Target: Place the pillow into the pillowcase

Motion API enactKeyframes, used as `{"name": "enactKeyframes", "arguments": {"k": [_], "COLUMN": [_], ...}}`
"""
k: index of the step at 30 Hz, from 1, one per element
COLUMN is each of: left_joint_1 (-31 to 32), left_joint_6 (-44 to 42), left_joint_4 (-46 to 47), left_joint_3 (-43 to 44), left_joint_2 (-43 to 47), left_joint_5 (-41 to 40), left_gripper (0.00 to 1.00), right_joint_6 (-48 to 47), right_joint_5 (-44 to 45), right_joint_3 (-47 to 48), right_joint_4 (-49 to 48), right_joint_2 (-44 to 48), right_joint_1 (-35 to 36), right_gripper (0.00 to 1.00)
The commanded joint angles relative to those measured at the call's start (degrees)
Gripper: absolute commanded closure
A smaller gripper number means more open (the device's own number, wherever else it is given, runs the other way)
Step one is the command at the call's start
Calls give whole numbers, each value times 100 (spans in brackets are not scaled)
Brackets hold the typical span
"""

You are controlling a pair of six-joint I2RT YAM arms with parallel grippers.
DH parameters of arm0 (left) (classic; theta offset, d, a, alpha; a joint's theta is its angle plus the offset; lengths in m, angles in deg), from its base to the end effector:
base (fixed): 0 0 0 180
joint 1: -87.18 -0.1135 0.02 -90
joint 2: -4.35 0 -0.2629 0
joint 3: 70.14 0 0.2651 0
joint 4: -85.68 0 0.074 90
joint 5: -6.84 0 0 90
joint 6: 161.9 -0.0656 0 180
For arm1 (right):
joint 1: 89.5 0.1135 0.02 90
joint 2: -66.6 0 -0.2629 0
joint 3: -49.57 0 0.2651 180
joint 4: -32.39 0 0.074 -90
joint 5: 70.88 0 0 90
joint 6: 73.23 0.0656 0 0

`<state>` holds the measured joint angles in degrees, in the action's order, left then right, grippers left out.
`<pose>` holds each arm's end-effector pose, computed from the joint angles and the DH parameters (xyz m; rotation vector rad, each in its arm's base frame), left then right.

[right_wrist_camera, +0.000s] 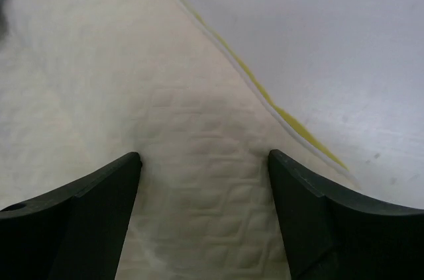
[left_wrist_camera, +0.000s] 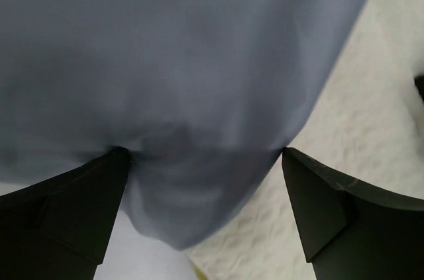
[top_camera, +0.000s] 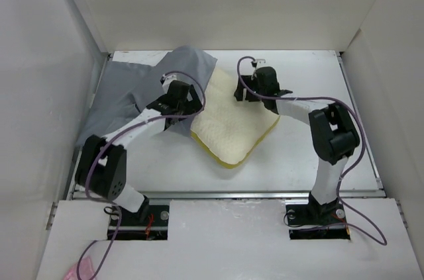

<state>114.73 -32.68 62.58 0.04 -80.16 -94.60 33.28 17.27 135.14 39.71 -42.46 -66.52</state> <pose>0.3265 -0.1557 0.2255 -0.3378 2.2163 -0.4213 0.4308 0.1850 0.1848 -0.1404 2.1355 0.4431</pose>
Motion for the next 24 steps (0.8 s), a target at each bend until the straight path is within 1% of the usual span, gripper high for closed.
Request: {"name": "enactKeyframes", "arguments": {"k": [1, 2, 4, 5, 6, 7, 8, 9, 10, 12, 15, 16, 17, 18, 19, 20, 21, 22, 23, 24], "left_joint_1": [-214, -285, -285, -285, -233, -233, -102, -40, 22, 241, 312, 312, 312, 312, 312, 312, 391, 539, 645, 777], "left_joint_6": [-212, -283, -476, -555, -660, -940, -1056, -1187, -1319, -1610, -1611, -1532, -1532, -1453, -1453, -1453, -1505, -1618, -1733, -2073], "left_joint_4": [9, 9, 79, 236, 351, 421, 422, 370, 300, 238, -78, -79, -192, -289, -455, -544, -640, -763, -764, -764], "left_joint_3": [573, 818, 1021, 1109, 1293, 1425, 1575, 1941, 2119, 2427, 2490, 2351, 2262, 2166, 1965, 1867, 1805, 1744, 1595, 1533], "left_joint_2": [-467, -600, -925, -1014, -1102, -1198, -1391, -1471, -1533, -1533, -1315, -1192, -1060, -772, -603, -436, -95, 65, 223, 355], "left_joint_5": [133, 229, 423, 519, 860, 1037, 1169, 1292, 1450, 1513, 1260, 1076, 621, 373, 145, -267, -401, -498, -604, -553], "left_gripper": [0, 0, 2, 2, 7, 9, 10, 12, 13, 13, 13, 11, 9, 3, 3, 0, 0, 0, 0, 0], "right_joint_6": [115, 115, 115, 115, 115, 115, 185, 186, 29, -305, -526, -526, -526, -596, -597, -597, -597, -501, -369, -90], "right_joint_5": [-762, -947, -1317, -1484, -1546, -1608, -1660, -1739, -1740, -1879, -2240, -2241, -2189, -2101, -1665, -1287, -909, -192, 94, 262], "right_joint_3": [-444, -803, -1200, -1654, -1903, -2140, -2377, -2832, -2976, -2977, -2898, -2846, -2785, -2732, -2557, -2451, -2320, -2057, -1941, -1827], "right_joint_4": [111, 58, 57, 57, -4, -4, -4, -65, -66, 214, 443, 444, 618, 724, 882, 1240, 1444, 1646, 2022, 2200], "right_joint_2": [138, 217, 603, 779, 1198, 1420, 1648, 1868, 2262, 2572, 2933, 3021, 3239, 3372, 3521, 3801, 3917, 4014, 4093, 4155], "right_joint_1": [145, 145, 206, 337, 443, 574, 915, 1119, 1312, 1533, 1534, 1534, 1534, 1534, 1534, 1534, 1534, 1395, 1245, 1052], "right_gripper": [17, 22, 26, 26, 26, 26, 26, 26, 26, 26, 27, 27, 27, 27, 26, 23, 21, 21, 20, 18]}}
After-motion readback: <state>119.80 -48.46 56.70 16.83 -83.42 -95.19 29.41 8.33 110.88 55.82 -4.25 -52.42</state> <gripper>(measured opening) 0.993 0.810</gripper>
